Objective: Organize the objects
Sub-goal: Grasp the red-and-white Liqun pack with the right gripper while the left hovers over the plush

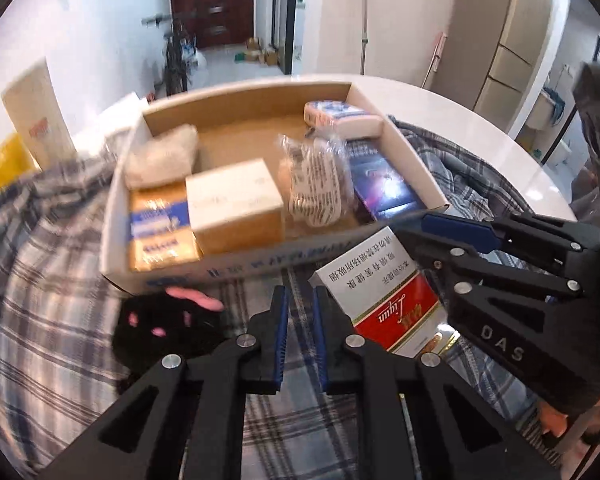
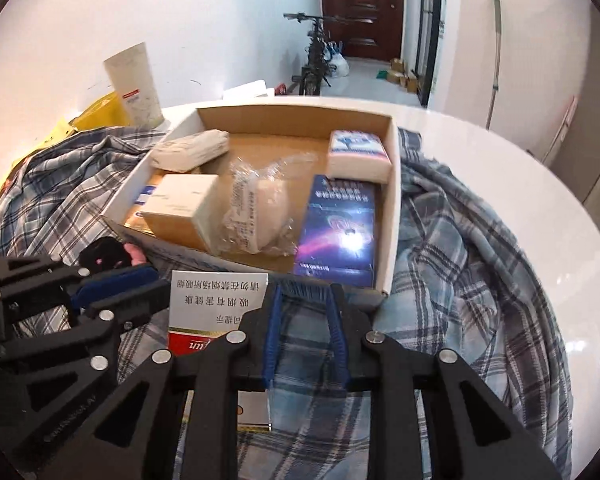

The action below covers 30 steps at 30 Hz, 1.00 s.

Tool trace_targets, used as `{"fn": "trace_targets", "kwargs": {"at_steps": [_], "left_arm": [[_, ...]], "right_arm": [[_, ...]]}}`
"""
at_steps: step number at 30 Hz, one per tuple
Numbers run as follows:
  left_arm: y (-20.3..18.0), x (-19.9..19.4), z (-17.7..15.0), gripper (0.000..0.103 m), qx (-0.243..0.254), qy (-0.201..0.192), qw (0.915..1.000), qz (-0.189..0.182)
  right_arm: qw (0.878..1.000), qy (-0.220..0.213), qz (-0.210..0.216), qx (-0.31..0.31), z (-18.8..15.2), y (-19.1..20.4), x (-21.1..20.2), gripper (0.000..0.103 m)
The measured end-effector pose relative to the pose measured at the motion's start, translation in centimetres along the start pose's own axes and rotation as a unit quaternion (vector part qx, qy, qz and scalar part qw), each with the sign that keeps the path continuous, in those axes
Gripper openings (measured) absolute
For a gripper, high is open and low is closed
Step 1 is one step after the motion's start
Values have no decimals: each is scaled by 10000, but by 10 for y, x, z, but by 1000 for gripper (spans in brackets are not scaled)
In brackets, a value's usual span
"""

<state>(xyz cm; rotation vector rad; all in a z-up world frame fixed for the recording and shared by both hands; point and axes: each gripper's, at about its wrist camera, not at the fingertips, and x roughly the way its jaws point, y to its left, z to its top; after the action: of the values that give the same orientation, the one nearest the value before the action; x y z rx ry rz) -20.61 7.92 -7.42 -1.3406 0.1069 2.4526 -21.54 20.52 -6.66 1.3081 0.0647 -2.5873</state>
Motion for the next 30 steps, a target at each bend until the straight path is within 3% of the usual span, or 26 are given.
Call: {"fn": "trace_targets", "kwargs": {"at_steps": [3,7,11,13,14,15,17,20,24,30], "left_arm": [[12,-9,-1,13,-182,-129,9997,-75],[22,-38,-3,13,-107,-523,9985,127],[35,-56,-2,14,-156,-678,9972,292],[44,-60,-4,33,-234,-823,9958,340],[50,-59,-5,62,-304,-863,9952,357],[57,-59,-7,77,-425,-926,9941,365],[63,-57,-11,77,-468,-944,9939,309],[63,-46,-15,79,-361,-776,9957,342],[67,-32,-17,79,-492,-507,9973,189],[66,-22,-19,79,-472,-326,9980,247]], "right_arm": [[9998,-11,162,135,0,-4,0,24],[9992,-312,194,172,0,0,-13,24],[9973,-601,319,267,0,-1,-27,24],[9968,-634,379,290,0,-1,-29,24],[9966,-643,417,301,1,-1,-30,24],[9964,-651,443,307,1,-1,-31,25],[9965,-644,454,287,1,1,-30,30],[9960,-633,551,313,0,0,-29,54],[9961,-663,536,224,-1,3,-30,56],[9966,-558,577,169,-2,6,-26,60]]}}
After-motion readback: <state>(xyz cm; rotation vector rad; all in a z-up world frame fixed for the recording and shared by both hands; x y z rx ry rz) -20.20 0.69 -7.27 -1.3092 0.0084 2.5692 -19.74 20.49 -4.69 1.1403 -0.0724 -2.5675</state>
